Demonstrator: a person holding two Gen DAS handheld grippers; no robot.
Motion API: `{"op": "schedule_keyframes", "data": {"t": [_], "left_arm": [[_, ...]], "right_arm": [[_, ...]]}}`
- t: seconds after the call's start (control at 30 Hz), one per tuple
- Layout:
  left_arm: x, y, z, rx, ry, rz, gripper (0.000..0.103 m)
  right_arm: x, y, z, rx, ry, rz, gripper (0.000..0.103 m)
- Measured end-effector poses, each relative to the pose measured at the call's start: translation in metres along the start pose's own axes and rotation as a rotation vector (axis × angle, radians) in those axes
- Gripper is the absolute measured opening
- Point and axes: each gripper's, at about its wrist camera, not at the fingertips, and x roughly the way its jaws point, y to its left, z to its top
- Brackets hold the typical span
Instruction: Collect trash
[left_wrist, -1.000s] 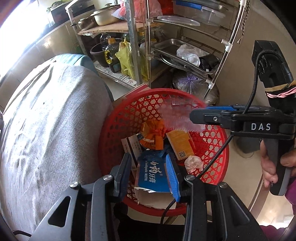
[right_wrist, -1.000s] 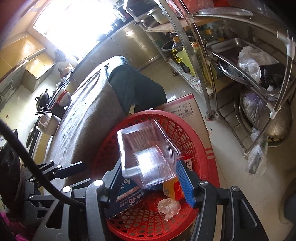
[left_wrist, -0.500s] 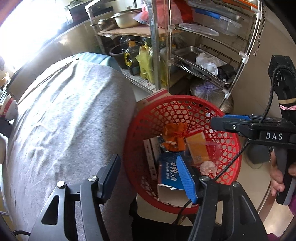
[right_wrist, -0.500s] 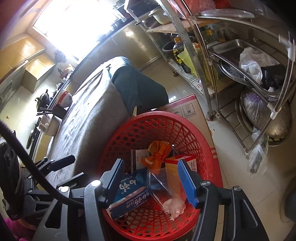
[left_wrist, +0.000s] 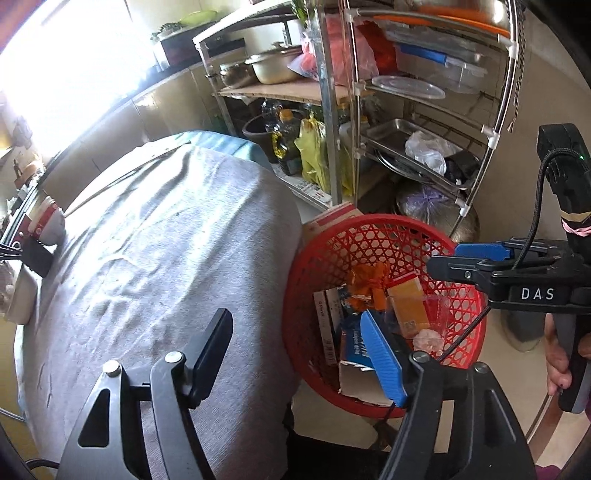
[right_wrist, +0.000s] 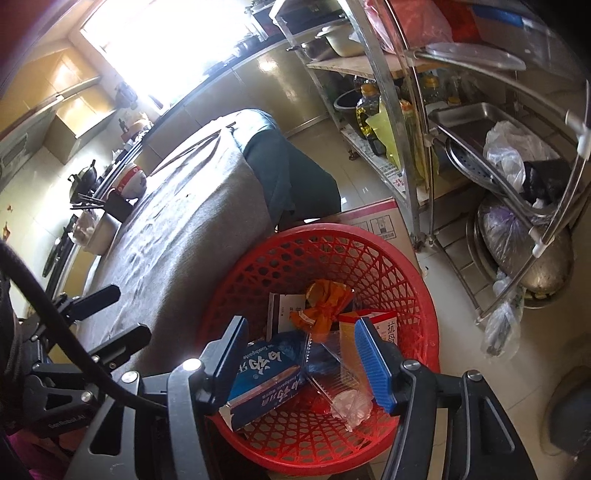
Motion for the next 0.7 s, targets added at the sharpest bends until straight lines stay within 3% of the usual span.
{"op": "schedule_keyframes", "data": {"t": [0.33, 0.47, 0.7], "left_arm": [[-0.039, 0.034, -0.012, -0.081, -0.081, 0.065, 0.073], [-0.06, 0.057, -0.024, -0.131, -0.118, 0.128, 0.073], [-0.084, 0.108, -0.056, -0.251, -0.116, 0.235, 0.073]], "right_arm": [[-0.014, 0.044, 0.002, -0.115, -0.03, -0.048, 0.064], [-0.016, 0.077, 0.003, -0.199, -0.046, -0.052, 0.064], [-0.01, 0.147, 0.002, -0.362, -0.081, -0.031, 0.064]]}}
